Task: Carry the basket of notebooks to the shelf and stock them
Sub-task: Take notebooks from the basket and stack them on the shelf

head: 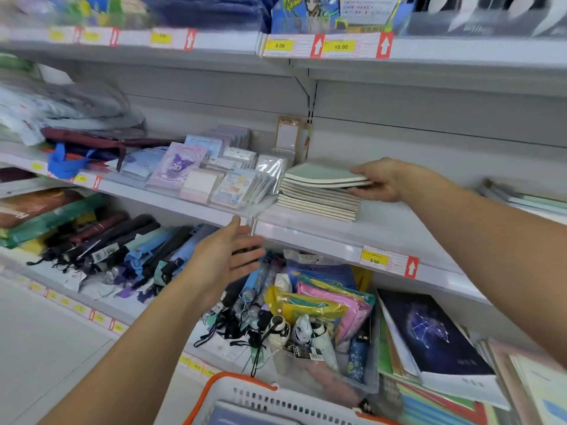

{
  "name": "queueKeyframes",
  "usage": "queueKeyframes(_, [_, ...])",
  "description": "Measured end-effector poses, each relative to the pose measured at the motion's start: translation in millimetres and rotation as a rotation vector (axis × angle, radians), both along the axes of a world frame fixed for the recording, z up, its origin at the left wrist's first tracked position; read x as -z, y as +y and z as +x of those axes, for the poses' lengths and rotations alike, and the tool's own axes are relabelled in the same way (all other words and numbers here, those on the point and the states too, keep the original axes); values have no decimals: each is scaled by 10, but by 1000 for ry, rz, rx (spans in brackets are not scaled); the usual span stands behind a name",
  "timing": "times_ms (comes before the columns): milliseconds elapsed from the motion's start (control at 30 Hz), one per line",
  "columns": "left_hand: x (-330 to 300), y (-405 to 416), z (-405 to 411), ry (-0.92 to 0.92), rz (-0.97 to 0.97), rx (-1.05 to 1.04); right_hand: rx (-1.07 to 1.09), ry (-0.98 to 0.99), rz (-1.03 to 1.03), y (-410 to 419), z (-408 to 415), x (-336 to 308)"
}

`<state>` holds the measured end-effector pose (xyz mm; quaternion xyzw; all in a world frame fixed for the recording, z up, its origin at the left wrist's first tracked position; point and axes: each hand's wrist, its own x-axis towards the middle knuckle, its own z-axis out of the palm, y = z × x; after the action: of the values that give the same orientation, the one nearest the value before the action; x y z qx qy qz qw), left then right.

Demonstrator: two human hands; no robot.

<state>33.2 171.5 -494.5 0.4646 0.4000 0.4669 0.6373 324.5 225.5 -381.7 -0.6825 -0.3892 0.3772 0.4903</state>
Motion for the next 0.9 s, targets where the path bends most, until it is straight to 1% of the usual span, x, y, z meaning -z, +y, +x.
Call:
queueKeyframes(67, [27, 14, -17, 34, -13, -7, -79, -283, -121, -5, 46, 2])
queueKeyframes(133, [58, 27, -10, 75, -13, -5, -99, -523, -215, 2, 91, 38])
queueKeyframes(200, [90, 16, 12, 127, -23, -2, -57, -674, -225, 54, 123, 106])
queueKeyframes(300, [172, -28, 58, 224, -61, 35, 23, -750, -138, 145, 95, 182])
queueKeyframes(367, [228, -58, 89, 273, -112, 67, 29, -831, -118, 211, 65, 226])
queueKeyframes(467, [275, -52, 114, 312, -123, 87, 37, -991, -123, 287, 44, 288])
queueKeyframes(533, [292, -30, 104, 306, -121, 83, 52, -1061, -123, 318, 36, 324])
queueKeyframes(600, [317, -7, 83, 300, -134, 78, 50, -1077, -129, 345, 32, 358])
queueKeyframes(700, [351, -39, 63, 334, -133, 100, 55, -1016, -159, 351, 15, 413])
queueKeyframes(733, [352, -54, 59, 362, -126, 104, 78, -988, -134, 302, -19, 437])
queueKeyframes(767, [368, -60, 46, 406, -118, 103, 127, -977, -57, 199, -89, 480])
queueKeyframes(800, [403, -60, 28, 476, -103, 105, 185, -985, 93, 33, -202, 571])
queueKeyframes(833, [448, -57, 6, 572, -78, 120, 235, -1002, 292, -170, -345, 727])
queueKeyframes(867, [510, -56, -19, 681, -54, 152, 247, -987, 490, -408, -524, 956])
queueKeyframes(900, [581, -66, -50, 804, -29, 204, 208, -937, 599, -652, -717, 1286])
